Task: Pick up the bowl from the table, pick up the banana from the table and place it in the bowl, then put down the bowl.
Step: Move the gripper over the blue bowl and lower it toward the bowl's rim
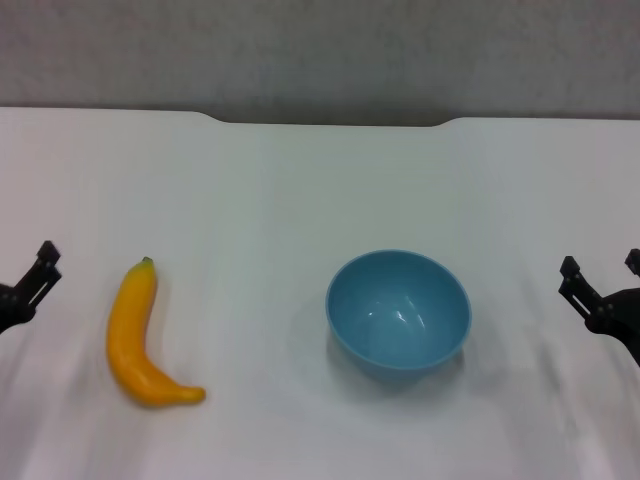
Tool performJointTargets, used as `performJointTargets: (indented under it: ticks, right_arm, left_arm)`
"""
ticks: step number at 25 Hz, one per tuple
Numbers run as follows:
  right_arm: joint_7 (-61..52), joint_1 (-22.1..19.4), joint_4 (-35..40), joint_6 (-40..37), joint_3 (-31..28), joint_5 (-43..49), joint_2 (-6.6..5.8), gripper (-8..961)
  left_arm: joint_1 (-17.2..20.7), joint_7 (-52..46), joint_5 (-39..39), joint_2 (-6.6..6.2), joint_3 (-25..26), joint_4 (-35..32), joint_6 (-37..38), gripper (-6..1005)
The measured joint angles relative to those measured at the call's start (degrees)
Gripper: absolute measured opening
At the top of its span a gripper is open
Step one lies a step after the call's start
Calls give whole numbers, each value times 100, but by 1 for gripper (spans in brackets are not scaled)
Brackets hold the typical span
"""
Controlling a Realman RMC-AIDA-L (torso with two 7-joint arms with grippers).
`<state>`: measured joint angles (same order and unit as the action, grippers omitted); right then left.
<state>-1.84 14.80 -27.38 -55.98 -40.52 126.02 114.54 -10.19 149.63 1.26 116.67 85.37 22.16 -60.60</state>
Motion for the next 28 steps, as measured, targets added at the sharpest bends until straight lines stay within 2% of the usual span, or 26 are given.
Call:
performJointTargets:
  ticks: [2,5,9,10,11,12,13,14,16,17,19,20,24,28]
  right_arm:
    - [0,-1,-192,294,-99,59,-81,885]
    - [0,-3,-688,1074,-375,288,-268,885]
    - [8,-146,-2113,3101,-1214,977,-610,884]
    - [32,-237,-2584,3832,-1560,1260,-678,884]
    - [69,-316,-2915,4362,-1829,1494,-686,884]
    - [177,-422,-3319,4995,-2216,1798,-618,884]
    - [443,-594,-3876,5827,-2769,2226,-394,884]
    - [443,-594,-3876,5827,-2769,2226,-394,885]
    - [923,-760,-4543,6838,-3378,2672,-72,885]
    - [1228,-717,-5062,7621,-3689,2807,42,885]
    - [1273,-542,-5272,8175,-3787,2758,18,885]
    - [1273,-542,-5272,8175,-3787,2758,18,886]
    - [1268,-103,-5342,9153,-4145,2691,26,886]
    - [1253,172,-5309,9601,-4336,2662,28,884]
  left_arm:
    - [135,-352,290,-31,-2,547,398,889]
    - [478,-903,894,-61,43,1778,1515,889]
    - [894,-1637,1862,-60,3,3384,3113,889]
    - [961,-1949,2178,-61,1,3735,3405,889]
    - [1005,-2358,2513,-61,10,4009,3611,889]
    - [1032,-2692,2747,-65,22,4162,3690,888]
    - [1033,-3103,3053,-74,48,4257,3718,888]
    - [1031,-3561,3388,-88,80,4346,3752,888]
    - [1008,-4395,4032,-108,161,4483,3822,888]
    - [993,-4789,4339,-115,214,4548,3854,888]
    - [952,-5645,5153,-118,390,4663,3862,888]
    - [932,-6044,5567,-116,505,4709,3851,888]
    - [861,-7188,6857,-94,802,4784,3809,887]
    - [671,-8566,8412,-163,1038,4784,3518,887]
